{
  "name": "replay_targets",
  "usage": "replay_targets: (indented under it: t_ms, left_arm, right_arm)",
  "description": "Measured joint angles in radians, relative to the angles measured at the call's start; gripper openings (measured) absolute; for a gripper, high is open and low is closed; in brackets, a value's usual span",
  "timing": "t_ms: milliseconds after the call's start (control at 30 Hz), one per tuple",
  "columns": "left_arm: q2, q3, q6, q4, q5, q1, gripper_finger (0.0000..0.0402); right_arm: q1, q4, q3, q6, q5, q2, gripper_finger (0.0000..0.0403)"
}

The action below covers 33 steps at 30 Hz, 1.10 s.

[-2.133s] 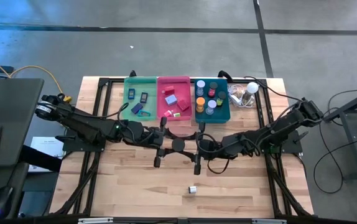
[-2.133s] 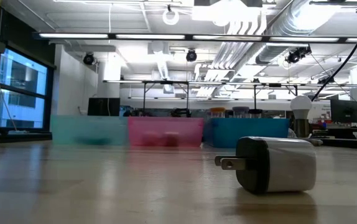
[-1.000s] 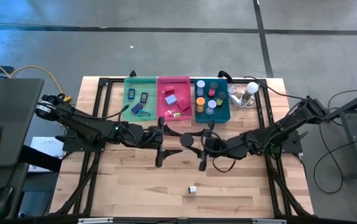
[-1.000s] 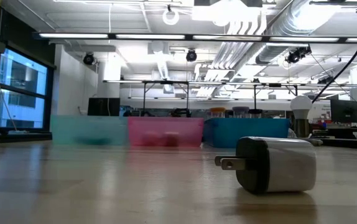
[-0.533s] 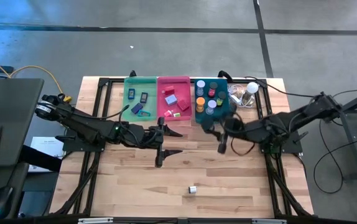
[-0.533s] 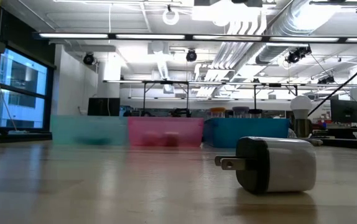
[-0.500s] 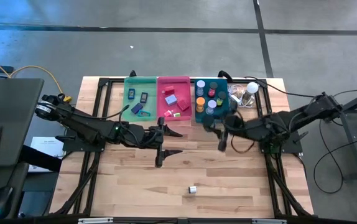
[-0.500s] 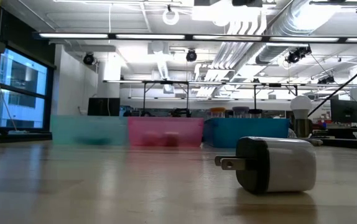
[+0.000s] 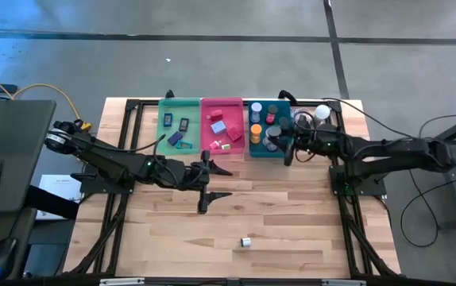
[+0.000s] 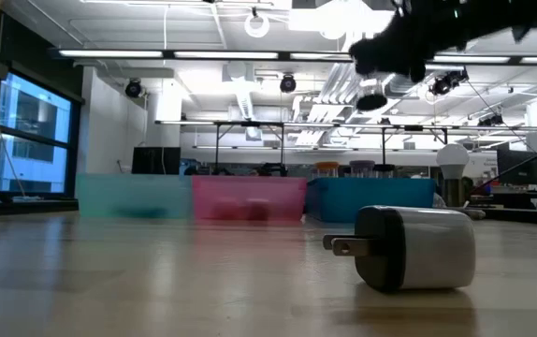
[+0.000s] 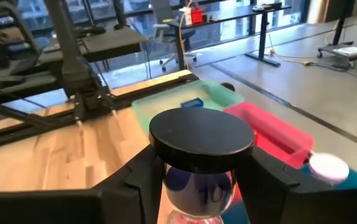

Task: Pick & Place Office items
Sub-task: Put the blue hourglass into the dark blue bin

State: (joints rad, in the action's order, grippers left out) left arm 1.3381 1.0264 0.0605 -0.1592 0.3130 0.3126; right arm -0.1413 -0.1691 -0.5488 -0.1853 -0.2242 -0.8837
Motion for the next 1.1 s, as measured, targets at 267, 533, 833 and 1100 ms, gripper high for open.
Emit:
replay_targets:
  t_ms: [267,533,833,1100]
  left_arm:
    - [0.0,0.0,0.0,0.024,0.0,0.0,0.0276]
    - [0.0,0.0,-0.001,0.024,0.0,0.0,0.0276]
    - [0.0,0.0,-0.011,0.024,0.001,-0.007,0.0276]
    - [0.0,0.0,-0.01,0.024,0.003,-0.011,0.0276]
  right_arm:
    - [-0.065,-0.232,0.243,-0.003,0.009,0.016,0.0157]
    - [-0.065,-0.316,0.369,0.011,-0.109,0.016,0.0155]
    - [-0.076,-0.482,0.469,0.05,-0.192,0.015,0.0155]
    - [-0.147,-0.487,0.472,0.051,-0.145,-0.02,0.016]
